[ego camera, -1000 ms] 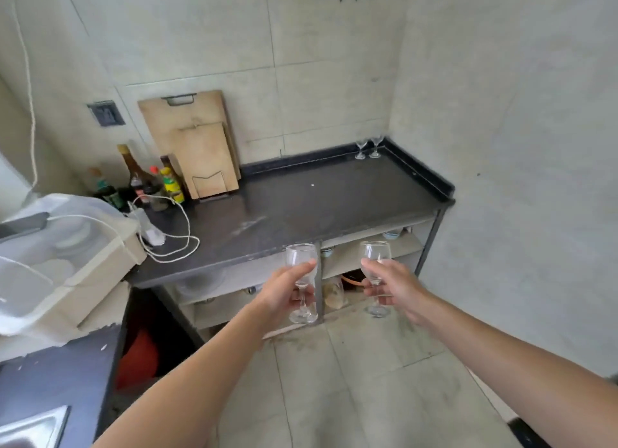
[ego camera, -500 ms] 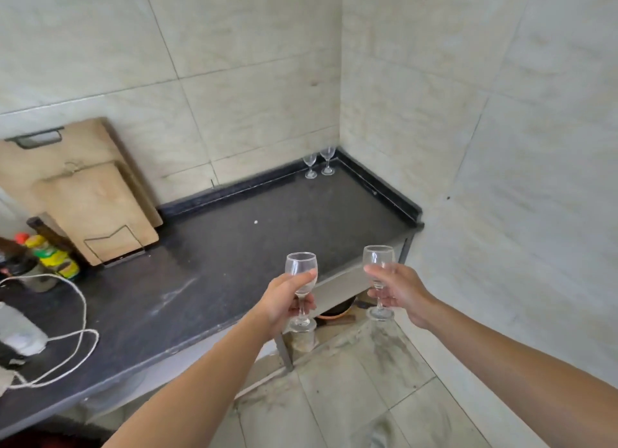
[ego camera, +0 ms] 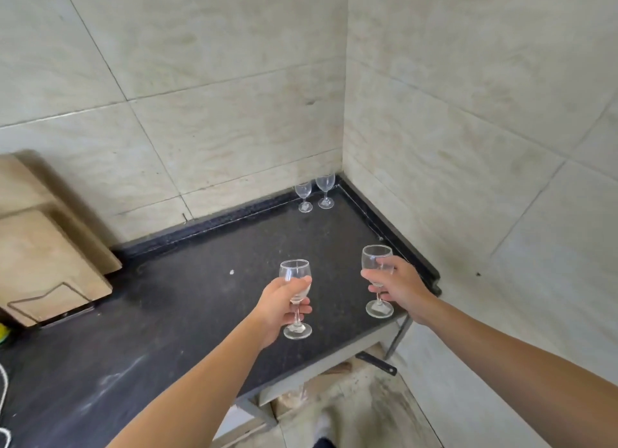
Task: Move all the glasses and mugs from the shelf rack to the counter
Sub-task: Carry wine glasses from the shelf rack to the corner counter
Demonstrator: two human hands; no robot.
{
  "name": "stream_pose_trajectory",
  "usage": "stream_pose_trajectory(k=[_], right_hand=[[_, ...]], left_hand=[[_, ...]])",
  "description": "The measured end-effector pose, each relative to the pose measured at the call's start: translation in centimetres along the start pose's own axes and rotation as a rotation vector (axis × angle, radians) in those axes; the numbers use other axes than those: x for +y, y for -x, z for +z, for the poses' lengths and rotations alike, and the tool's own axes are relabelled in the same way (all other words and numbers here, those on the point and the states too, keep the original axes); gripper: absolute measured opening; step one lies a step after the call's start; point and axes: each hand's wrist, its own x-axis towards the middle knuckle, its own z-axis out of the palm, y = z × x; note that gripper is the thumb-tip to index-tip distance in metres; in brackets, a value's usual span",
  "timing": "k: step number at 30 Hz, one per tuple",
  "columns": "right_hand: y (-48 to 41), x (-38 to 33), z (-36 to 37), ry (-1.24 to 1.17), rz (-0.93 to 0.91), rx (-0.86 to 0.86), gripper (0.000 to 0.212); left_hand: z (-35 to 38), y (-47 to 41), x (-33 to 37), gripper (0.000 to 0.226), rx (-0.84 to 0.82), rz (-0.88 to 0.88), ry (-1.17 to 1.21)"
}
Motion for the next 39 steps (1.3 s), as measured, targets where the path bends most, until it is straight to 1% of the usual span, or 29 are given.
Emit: stream_pose_trajectory(k=[4,8,13,17,20,22,24,28,34,37,39], right_hand=[[-7.0,-1.5,-0.3,0.097,-0.011,0.009,0.061],[-14.6,-3.8,-0.3,0.185,0.007,0.013,0.064],[-23.9,-6.0,0.5,0.293,0.016,0.026,0.070],[-30.5,-5.9,1.8,0.319,0.034,0.034,0.074],[-34.6,-5.4,3.0,0.332,0.061,0.017,0.079],[-36.7,-5.0,3.7,0.348,0.068,0.011,0.079],[-38.3,-4.5,4.4,0.342,0.080,0.005,0.077],[-39.9,-3.9,4.9,0.321,0.089,0.005,0.075],[-40.4,-3.6,5.1,0.319,0.060,0.015,0.075],[-39.1,-3.0,4.1,0.339,0.153,0.015,0.078],[-37.8,-2.6,3.3,0.402,0.214,-0.015,0.071]], left_hand=[[0.1,-7.3,2.4,0.043,0.012,-0.011,-0.006],[0.2,-15.7,5.3,0.041,0.023,-0.032,-0.009],[0.2,-25.6,7.7,0.053,0.028,-0.050,-0.097],[0.0,-31.8,8.4,0.064,0.061,-0.027,-0.200],[0.0,-35.5,8.4,0.068,0.077,-0.005,-0.213],[0.0,-37.2,8.3,0.067,0.085,0.000,-0.195],[0.0,-38.4,8.2,0.062,0.090,0.008,-0.197],[0.3,-40.0,8.0,0.056,0.102,0.017,-0.204],[0.5,-41.2,8.1,0.067,0.104,0.020,-0.245],[0.3,-40.3,7.9,0.079,0.135,-0.052,-0.324],[0.0,-39.0,7.7,0.075,0.189,-0.116,-0.404]])
